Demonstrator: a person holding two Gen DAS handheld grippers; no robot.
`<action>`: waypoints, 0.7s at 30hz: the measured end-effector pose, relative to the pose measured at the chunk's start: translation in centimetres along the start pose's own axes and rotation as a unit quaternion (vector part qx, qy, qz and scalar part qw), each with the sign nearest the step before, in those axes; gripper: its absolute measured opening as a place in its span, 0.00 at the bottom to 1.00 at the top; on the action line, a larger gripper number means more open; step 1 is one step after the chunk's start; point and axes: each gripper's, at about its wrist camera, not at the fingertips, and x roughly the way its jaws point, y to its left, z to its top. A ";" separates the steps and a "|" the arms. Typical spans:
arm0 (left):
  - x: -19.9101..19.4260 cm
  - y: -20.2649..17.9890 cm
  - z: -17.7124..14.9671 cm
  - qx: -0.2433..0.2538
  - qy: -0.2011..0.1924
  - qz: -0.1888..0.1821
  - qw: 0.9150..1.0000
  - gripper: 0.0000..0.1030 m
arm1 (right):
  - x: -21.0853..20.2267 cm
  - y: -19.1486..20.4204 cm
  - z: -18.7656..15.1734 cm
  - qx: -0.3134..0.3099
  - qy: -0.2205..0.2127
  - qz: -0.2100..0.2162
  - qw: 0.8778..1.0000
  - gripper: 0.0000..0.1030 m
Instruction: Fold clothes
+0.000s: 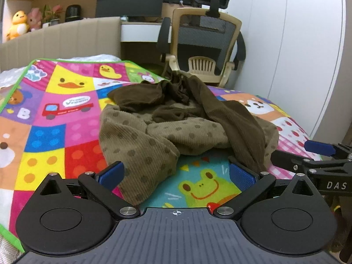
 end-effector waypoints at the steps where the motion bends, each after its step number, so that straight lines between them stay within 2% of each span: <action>1: 0.0 0.0 0.0 0.000 0.001 0.000 1.000 1.00 | 0.1 0.1 0.0 -0.003 0.001 -0.001 1.000 1.00; 8: 0.0 0.3 -0.3 0.001 0.009 -0.001 1.000 1.00 | 0.1 -0.1 0.0 0.003 -0.008 0.004 1.000 1.00; 21: 0.4 0.4 -0.1 -0.003 0.018 -0.004 1.000 1.00 | 0.7 -0.1 -0.1 0.007 0.003 0.007 1.000 1.00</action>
